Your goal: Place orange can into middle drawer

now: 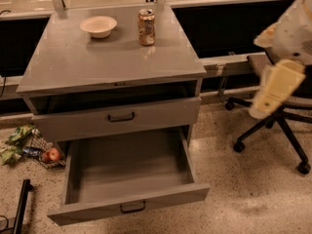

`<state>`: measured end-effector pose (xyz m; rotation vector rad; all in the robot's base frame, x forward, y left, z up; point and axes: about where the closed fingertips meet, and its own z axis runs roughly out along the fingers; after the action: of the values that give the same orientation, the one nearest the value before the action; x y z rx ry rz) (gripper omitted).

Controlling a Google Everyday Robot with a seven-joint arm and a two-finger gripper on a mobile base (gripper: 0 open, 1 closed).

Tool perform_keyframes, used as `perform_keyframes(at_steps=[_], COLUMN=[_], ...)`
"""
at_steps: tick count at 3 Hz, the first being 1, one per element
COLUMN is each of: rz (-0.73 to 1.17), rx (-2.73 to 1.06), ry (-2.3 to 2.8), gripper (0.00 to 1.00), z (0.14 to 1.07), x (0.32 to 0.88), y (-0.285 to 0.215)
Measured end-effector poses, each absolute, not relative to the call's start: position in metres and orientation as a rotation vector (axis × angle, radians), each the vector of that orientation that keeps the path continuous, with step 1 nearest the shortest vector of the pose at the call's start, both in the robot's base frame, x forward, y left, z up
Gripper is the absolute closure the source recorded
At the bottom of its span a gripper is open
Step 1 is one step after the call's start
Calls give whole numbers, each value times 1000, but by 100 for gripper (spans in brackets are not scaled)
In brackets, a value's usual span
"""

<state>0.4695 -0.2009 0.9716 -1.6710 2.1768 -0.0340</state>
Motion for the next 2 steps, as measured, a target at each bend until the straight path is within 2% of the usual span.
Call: perform_keyframes(at_steps=[2], rz=[420], rx=[-1395], ry=[1819], gripper=[0], z=[952], x=[632], y=[-99])
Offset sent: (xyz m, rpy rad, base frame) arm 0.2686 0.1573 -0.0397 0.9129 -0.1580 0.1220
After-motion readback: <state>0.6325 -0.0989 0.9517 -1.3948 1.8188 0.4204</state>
